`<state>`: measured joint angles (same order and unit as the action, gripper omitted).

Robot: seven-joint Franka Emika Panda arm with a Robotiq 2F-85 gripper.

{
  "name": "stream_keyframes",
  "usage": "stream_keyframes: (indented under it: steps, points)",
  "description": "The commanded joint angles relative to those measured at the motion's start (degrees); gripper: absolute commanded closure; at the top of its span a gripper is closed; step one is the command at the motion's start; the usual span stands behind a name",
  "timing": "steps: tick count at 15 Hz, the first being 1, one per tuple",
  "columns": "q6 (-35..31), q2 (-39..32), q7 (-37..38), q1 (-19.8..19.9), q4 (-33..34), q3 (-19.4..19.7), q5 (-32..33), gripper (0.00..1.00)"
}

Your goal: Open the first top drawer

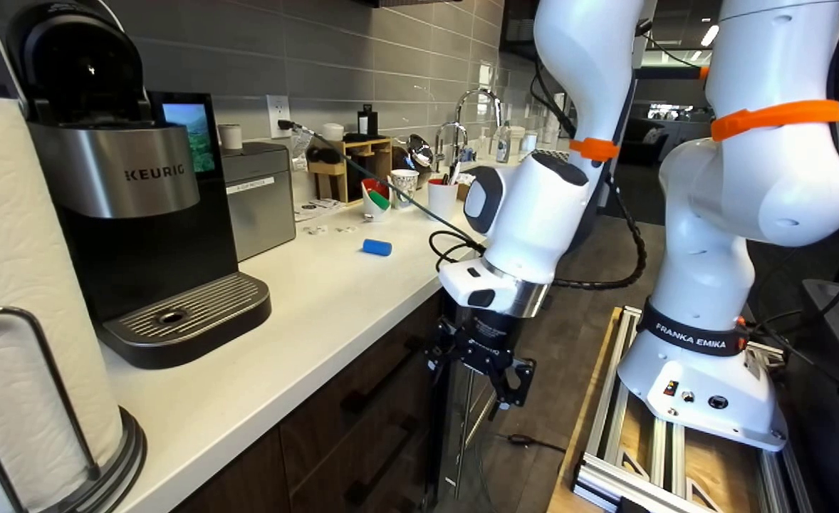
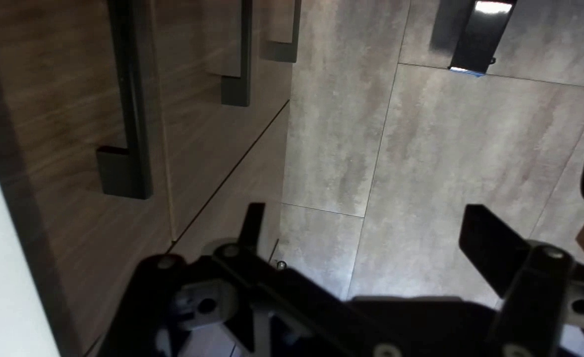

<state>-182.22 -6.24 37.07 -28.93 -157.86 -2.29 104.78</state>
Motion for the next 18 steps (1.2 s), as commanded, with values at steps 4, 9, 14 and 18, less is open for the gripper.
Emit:
stream_keyframes:
  steps: [4,9,14,18]
  points:
    - [19.3,-5.6,26.1,-5.9,-0.2,-7.5,5.7,0.0]
    - [31.9,-12.0,39.9,-9.0,-0.4,-10.2,7.3,0.0]
    - [34.9,-13.0,39.2,-4.2,-0.1,-13.5,6.3,0.0]
    - [34.9,-13.4,39.2,-1.9,0.1,-14.2,6.9,0.0]
